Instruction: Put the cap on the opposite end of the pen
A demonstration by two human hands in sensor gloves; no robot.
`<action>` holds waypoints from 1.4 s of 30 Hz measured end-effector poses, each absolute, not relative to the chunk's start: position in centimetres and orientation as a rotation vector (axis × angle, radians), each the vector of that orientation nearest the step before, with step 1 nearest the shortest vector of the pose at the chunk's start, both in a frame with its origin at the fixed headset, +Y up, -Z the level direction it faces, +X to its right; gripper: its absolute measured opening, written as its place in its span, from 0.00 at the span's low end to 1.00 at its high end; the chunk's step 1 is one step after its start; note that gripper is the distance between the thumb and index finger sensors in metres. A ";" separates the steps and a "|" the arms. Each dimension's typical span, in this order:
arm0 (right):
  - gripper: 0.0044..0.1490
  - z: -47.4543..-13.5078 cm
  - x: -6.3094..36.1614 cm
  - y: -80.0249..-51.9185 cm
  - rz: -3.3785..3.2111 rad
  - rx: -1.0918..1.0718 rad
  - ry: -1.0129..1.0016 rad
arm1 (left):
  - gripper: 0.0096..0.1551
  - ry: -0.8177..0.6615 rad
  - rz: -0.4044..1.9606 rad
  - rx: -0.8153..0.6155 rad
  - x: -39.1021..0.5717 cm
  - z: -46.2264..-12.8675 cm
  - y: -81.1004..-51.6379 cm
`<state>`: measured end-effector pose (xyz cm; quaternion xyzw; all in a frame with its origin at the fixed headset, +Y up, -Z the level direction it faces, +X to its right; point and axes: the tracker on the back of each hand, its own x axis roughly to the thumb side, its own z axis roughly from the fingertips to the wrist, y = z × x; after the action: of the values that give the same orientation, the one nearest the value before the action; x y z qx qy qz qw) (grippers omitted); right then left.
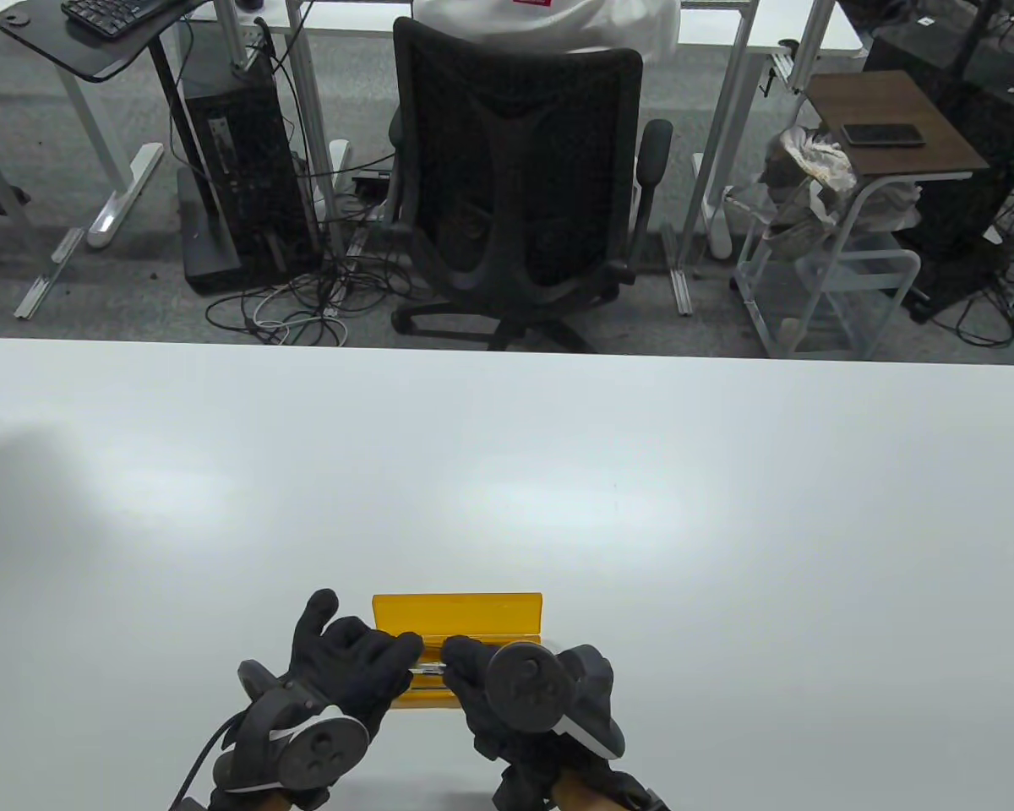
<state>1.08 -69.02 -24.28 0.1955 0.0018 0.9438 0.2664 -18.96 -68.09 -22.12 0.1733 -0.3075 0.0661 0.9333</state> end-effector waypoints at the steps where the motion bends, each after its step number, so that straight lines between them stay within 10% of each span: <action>1: 0.30 -24.2 0.9 -69.1 2.577 0.545 0.021 | 0.24 -0.632 0.115 0.356 -19.0 -22.2 -68.2; 9: 0.30 -24.7 0.7 -70.2 2.642 0.525 0.158 | 0.26 -0.637 0.039 0.357 -18.6 -22.1 -68.5; 13: 0.30 -25.6 2.0 -70.3 2.770 0.361 0.055 | 0.48 -0.533 0.188 0.361 -19.8 -22.5 -68.1; 19: 0.30 -25.8 3.5 -70.2 2.401 0.323 0.073 | 0.33 -0.170 1.093 0.015 -23.3 -24.2 -71.1; 23: 0.30 -25.6 2.6 -70.4 2.333 0.429 0.170 | 0.39 -0.240 1.386 -0.147 -23.3 -24.8 -72.3; 34: 0.31 -25.4 1.3 -70.9 2.380 0.446 0.225 | 0.27 -0.370 1.154 0.050 -23.0 -24.4 -70.2; 42: 0.32 -26.0 3.0 -71.1 2.498 0.360 0.168 | 0.30 -0.083 0.622 0.214 -27.8 -25.4 -69.2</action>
<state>3.04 -71.13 -26.00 0.1359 0.0633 0.9417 0.3013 -27.79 -69.24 -25.42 0.1052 -0.0409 0.3054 0.9455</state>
